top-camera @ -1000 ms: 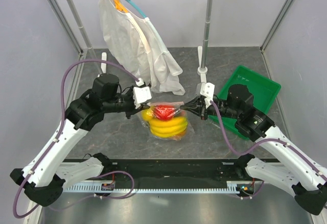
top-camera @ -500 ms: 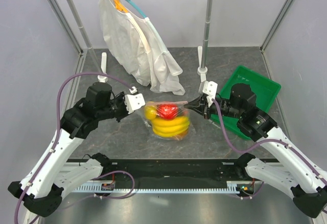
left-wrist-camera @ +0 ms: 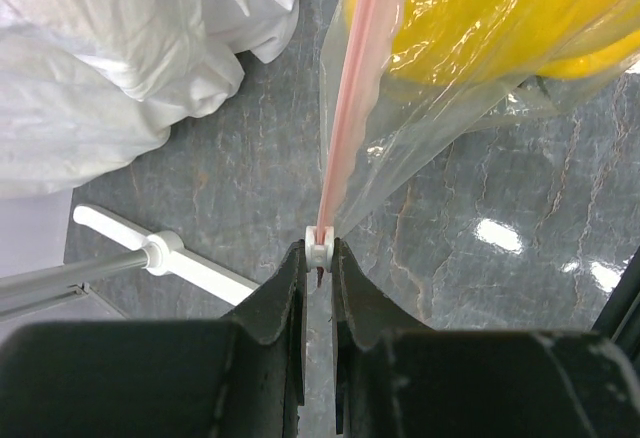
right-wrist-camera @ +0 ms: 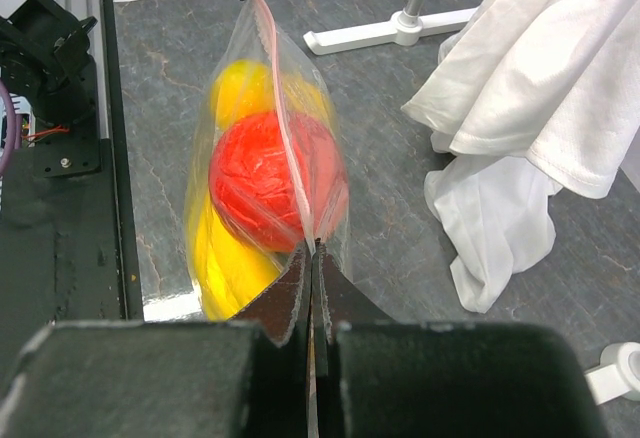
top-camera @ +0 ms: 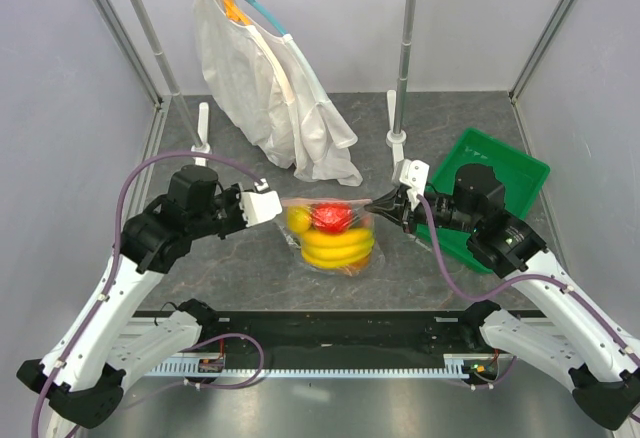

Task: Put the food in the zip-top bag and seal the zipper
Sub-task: Zip the zipper food storage bag at the center of the board, then place the zipper food storage bag at the center of the board.

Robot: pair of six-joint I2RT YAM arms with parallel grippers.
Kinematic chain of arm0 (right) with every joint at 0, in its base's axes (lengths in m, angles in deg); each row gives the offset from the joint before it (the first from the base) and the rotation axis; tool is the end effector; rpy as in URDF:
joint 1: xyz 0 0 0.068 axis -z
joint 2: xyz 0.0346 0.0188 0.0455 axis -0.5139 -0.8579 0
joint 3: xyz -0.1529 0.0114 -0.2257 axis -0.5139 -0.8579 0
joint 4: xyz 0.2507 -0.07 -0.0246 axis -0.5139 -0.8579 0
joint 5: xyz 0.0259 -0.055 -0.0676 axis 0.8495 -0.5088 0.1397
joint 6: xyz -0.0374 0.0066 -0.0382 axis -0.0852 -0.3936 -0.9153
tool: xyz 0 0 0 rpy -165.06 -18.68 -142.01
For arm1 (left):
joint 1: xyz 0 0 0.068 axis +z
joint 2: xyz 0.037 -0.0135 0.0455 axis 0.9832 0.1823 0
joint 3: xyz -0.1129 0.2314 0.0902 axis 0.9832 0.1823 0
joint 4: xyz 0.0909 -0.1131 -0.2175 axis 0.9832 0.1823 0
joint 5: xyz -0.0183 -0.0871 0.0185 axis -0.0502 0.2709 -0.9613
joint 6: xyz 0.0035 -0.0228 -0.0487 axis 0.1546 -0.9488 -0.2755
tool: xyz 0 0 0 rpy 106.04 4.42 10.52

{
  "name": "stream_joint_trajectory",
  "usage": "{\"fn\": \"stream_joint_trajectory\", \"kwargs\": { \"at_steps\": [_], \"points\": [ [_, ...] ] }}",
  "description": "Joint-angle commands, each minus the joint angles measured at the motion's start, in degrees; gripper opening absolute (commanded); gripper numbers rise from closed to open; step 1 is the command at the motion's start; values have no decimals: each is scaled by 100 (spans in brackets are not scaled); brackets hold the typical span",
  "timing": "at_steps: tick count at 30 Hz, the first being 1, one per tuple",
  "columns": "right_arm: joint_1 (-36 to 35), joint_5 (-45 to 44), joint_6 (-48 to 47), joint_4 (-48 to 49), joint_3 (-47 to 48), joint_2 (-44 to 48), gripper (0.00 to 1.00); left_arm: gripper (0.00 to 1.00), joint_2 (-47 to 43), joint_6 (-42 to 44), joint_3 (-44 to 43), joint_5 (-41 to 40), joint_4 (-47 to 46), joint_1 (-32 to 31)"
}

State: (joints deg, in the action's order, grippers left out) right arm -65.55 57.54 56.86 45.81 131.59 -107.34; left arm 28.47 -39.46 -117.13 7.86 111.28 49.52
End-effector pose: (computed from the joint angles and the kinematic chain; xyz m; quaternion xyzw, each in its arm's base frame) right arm 0.1408 0.1221 0.3710 -0.4890 0.5876 0.3278 0.5551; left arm 0.1277 -0.0801 0.3656 0.5816 0.6855 -0.0092 0.4379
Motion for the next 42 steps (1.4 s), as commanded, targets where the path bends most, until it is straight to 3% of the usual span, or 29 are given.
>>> {"fn": "stream_joint_trajectory", "kwargs": {
  "at_steps": [1, 5, 6, 10, 13, 20, 28, 34, 37, 42],
  "points": [
    [71, -31, -128, 203, 196, 114, 0, 9, -20, 355, -11, -624, 230, 89],
    [71, 83, -102, 212, 293, 9, 0, 20, 156, 153, -290, -494, 335, 88],
    [71, 170, -111, 203, 302, -9, 0, 31, 235, 23, -362, -423, 413, 97],
    [71, 478, -67, 194, 337, -158, 0, 56, 411, -251, -731, 129, 581, 88],
    [71, 549, -75, 186, 372, -203, 0, 61, 569, -497, -1170, 743, 800, 88],
    [71, 672, -84, 203, 381, -220, 0, 61, 963, -1165, -1750, 2081, 898, 80],
    [53, 769, -278, 63, 425, -194, 0, 57, 1659, -1569, -1971, 2653, 573, -34],
    [53, 857, -365, -113, 521, -255, 0, 56, 1791, -1587, -1831, 2724, 379, -482],
    [53, 918, -374, -122, 522, -229, 0, 51, 1844, -1640, -1725, 2654, 291, -728],
    [44, 910, -462, -271, 548, -185, 0, 25, 1967, -1842, -1725, 2733, 265, -817]
  ]
}}
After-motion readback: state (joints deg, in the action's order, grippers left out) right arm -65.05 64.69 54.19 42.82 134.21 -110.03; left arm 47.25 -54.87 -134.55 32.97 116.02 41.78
